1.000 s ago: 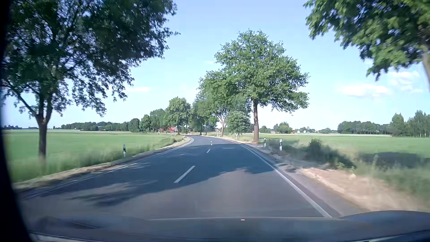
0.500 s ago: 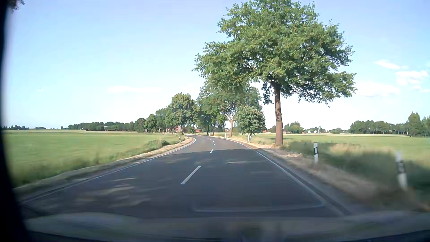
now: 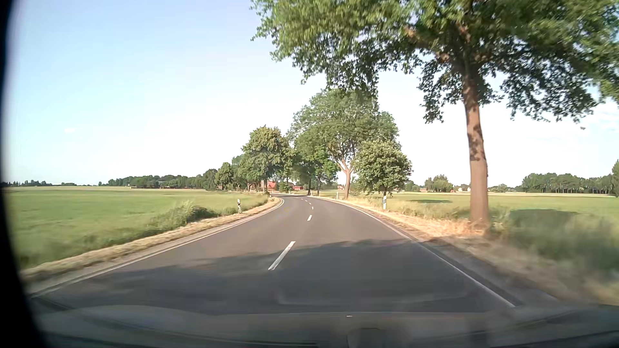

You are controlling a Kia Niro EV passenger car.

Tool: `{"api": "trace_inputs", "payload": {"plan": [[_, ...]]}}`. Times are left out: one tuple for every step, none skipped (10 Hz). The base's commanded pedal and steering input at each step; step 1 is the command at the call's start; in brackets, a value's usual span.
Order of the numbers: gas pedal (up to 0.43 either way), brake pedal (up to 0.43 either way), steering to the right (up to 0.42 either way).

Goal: Follow the waypoints while adhering to traffic rules and regulations

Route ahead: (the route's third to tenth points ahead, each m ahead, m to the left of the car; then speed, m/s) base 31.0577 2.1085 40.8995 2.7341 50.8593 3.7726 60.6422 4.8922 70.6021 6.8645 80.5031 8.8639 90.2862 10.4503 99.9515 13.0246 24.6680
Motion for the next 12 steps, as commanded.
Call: {"api": "trace_inputs", "payload": {"plan": [[0.350,0.006,-0.016],[0.350,0.006,-0.016],[0.350,0.006,-0.015],[0.350,0.006,-0.013],[0.350,0.006,-0.012],[0.350,0.006,-0.011],[0.350,0.006,-0.010],[0.350,0.006,-0.009],[0.350,0.006,-0.009],[0.350,0.006,-0.010],[0.350,0.006,-0.012],[0.350,0.006,-0.012]]}}
